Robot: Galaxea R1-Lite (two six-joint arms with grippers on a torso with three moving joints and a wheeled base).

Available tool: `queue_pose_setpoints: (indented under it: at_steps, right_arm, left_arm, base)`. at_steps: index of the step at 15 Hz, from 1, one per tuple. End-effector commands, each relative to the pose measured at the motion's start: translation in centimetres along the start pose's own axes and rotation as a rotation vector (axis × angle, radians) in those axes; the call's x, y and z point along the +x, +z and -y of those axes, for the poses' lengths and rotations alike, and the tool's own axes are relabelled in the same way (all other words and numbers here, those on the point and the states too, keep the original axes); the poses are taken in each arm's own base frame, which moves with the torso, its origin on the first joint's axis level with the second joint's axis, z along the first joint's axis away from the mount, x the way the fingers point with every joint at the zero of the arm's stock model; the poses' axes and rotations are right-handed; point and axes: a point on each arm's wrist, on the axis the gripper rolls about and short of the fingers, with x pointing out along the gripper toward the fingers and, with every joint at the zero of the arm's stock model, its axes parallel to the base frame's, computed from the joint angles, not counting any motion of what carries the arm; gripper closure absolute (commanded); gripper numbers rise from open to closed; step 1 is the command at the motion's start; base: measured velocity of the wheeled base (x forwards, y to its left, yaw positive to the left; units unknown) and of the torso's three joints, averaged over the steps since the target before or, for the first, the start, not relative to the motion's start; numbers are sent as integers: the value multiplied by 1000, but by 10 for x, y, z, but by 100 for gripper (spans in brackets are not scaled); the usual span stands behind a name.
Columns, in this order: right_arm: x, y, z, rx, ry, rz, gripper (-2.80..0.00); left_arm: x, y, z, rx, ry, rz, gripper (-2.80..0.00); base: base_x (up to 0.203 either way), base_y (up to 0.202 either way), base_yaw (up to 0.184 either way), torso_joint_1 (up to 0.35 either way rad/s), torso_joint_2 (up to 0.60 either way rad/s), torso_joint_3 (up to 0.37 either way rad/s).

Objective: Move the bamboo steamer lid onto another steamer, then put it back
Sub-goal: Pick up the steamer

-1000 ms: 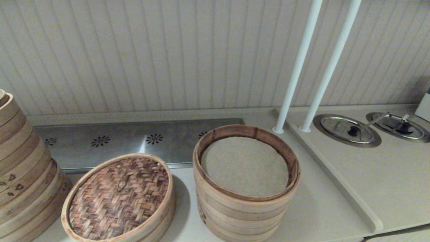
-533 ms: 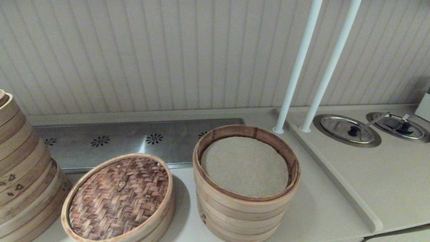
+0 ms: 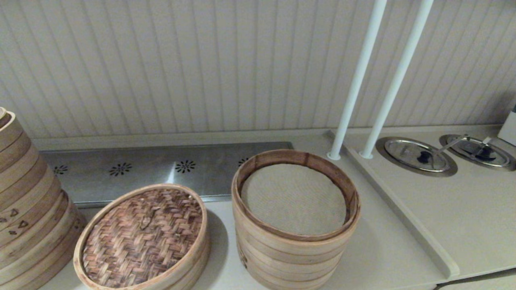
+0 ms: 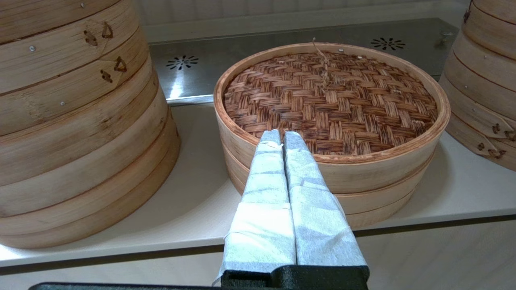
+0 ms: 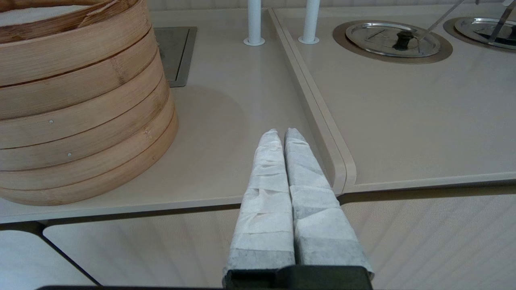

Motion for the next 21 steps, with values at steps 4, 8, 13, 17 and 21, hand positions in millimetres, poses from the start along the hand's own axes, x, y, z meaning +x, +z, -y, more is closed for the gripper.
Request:
queue_pose_setpoints:
  at_steps: [4,8,13,17,21]
  right_arm:
    - [0,-1,0,0,0,-2,0]
    - [0,0,0,0,0,0,0]
    - [0,0,0,0,0,0,0]
    - [0,0,0,0,0,0,0]
    - [0,0,0,0,0,0,0]
  left_arm:
    - [0,0,0,-32,15,4,0]
    - [0,1,0,-9,13,3,0]
    - [11,15,-2,37,-3,-121,0]
    - [35,69,-6,25,-22,-199,0]
    - [81,121,-8,-1,-118,-321,0]
  base:
    - [0,0,0,0,0,0]
    - [0,0,0,0,0,0]
    - [0,0,0,0,0,0]
    - [0,0,0,0,0,0]
    - [0,0,0,0,0,0]
